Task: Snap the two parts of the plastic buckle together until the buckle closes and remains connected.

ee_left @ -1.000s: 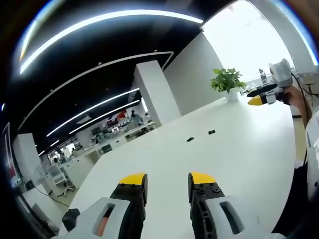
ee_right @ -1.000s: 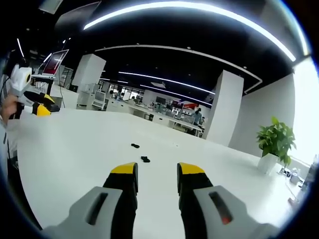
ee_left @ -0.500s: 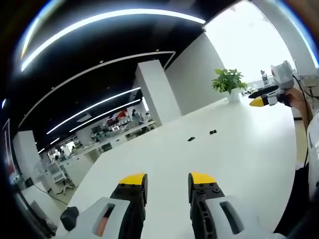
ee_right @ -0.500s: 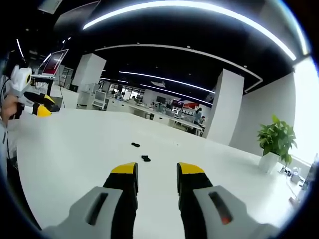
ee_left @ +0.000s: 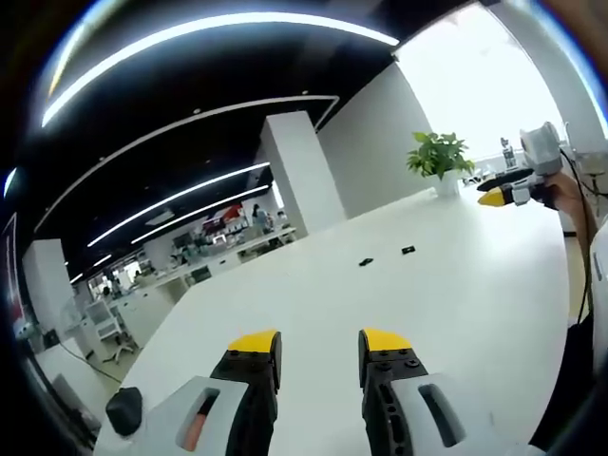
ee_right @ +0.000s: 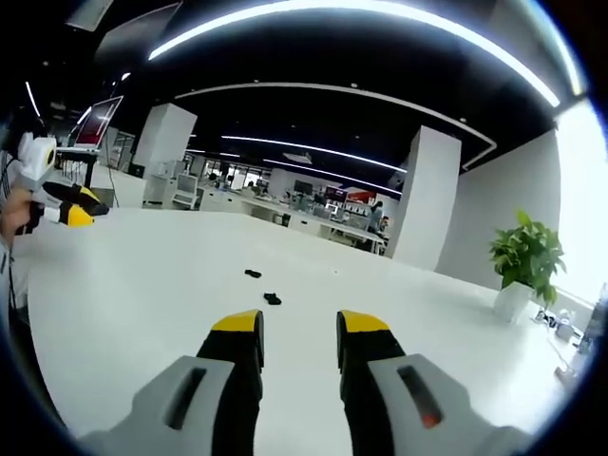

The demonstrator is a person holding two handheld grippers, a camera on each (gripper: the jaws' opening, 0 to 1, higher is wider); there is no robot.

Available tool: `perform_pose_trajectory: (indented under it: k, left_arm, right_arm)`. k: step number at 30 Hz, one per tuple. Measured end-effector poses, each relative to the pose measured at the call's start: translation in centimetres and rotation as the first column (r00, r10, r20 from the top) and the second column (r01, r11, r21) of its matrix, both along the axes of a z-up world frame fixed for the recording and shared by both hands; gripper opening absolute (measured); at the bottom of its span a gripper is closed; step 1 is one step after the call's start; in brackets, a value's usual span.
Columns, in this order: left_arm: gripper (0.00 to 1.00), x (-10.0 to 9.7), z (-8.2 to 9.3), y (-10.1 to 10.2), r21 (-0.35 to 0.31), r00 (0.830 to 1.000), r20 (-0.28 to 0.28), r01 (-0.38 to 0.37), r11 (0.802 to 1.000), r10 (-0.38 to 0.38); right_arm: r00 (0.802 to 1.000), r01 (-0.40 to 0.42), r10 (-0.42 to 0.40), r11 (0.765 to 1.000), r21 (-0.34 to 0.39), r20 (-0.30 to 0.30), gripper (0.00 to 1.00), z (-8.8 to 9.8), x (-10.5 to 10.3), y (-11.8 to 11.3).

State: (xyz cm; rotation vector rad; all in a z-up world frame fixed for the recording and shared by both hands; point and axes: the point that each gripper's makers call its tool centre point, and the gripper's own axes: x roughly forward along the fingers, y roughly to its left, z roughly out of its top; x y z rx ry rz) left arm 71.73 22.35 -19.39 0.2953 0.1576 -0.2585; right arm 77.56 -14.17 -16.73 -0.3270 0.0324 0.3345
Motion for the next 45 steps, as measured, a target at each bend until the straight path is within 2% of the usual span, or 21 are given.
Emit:
perform_pose_trajectory:
  k: [20, 45]
  left_arm:
    - [0.32, 0.8, -1.0, 0.2, -0.051, 1.0, -0.021, 0.002, 0.999, -0.003]
    - [0.32, 1.8, -2.2, -0.1, -0.063, 0.998, -0.062, 0.016, 0.998, -0.02]
  right_arm:
    - [0.999, 0.034, -0.033, 0.999, 0.028, -0.04, 0.31, -1.5, 1.3, -1.3]
    - [0.996, 0.007, -0.003, 0.999, 0.043, -0.084, 0.3, -2.8, 2.3, -0.3]
